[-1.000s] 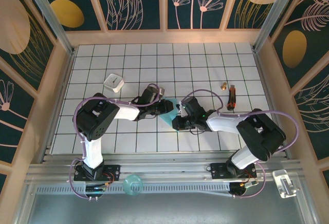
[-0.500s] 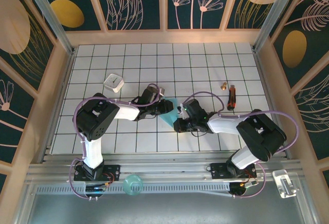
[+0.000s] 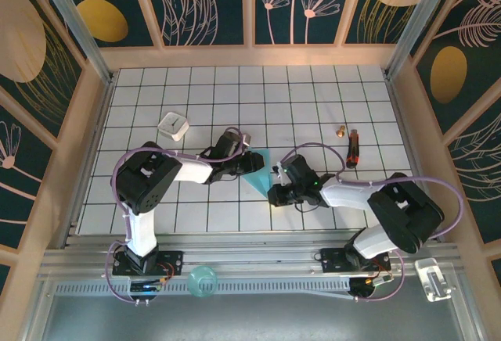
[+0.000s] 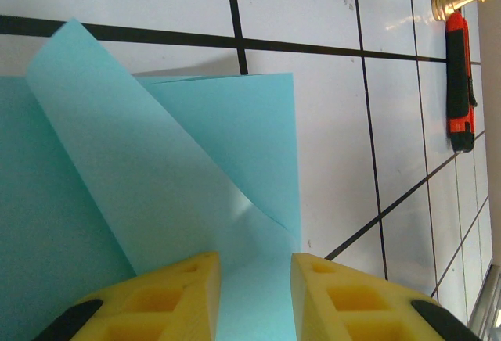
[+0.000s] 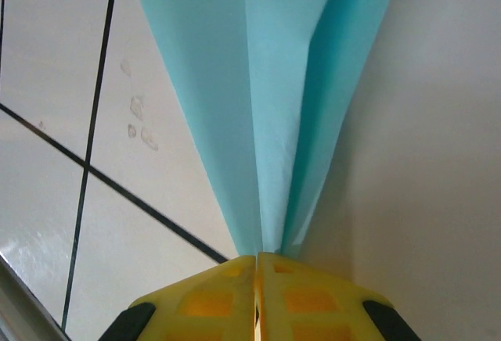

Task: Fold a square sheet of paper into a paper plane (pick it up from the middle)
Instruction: Fourth fold the wing at the center of the table.

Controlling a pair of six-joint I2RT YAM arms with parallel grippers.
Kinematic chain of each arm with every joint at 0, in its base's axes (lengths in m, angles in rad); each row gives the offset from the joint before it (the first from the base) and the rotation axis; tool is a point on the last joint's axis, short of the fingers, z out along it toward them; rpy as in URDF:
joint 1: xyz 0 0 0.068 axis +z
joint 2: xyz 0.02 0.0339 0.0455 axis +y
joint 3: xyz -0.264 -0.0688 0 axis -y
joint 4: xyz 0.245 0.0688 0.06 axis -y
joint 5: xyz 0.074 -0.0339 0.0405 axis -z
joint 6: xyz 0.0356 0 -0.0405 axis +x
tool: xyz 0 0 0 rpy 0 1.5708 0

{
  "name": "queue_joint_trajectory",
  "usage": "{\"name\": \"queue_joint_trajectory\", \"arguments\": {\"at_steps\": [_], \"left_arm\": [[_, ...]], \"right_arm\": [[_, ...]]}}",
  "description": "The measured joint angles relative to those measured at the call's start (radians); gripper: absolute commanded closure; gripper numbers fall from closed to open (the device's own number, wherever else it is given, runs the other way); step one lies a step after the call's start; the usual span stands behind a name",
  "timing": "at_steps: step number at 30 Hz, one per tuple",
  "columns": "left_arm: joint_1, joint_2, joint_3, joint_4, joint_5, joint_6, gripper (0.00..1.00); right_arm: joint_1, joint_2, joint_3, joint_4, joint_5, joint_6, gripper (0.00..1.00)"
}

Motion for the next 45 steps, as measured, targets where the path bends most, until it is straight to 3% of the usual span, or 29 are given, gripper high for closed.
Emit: {"name": "queue_joint_trajectory", "arguments": {"at_steps": [6,13,26,45], "left_arm": [[0.0,0.0,0.0,0.0,0.0,0.0,0.69],[0.0,0.0,0.0,0.0,0.0,0.0,0.69],[0.0,0.0,0.005,-0.011,0.0,0.0,0.69],[-0.001,0.0,0.009,-0.017,0.0,0.003,0.68]], "right_arm": [[-0.006,-0.059,-0.003,-0.105,-0.002,-0.006,0.91],[-0.018,-0.095,0.045,-0.097,-0.032,-0.005,0.92],[-0.018,0.102,0.136,-0.016,-0.072,-0.005,0.94],[-0.062,0.116,0.05,0.089,-0.097,-0.005,0.95]]}}
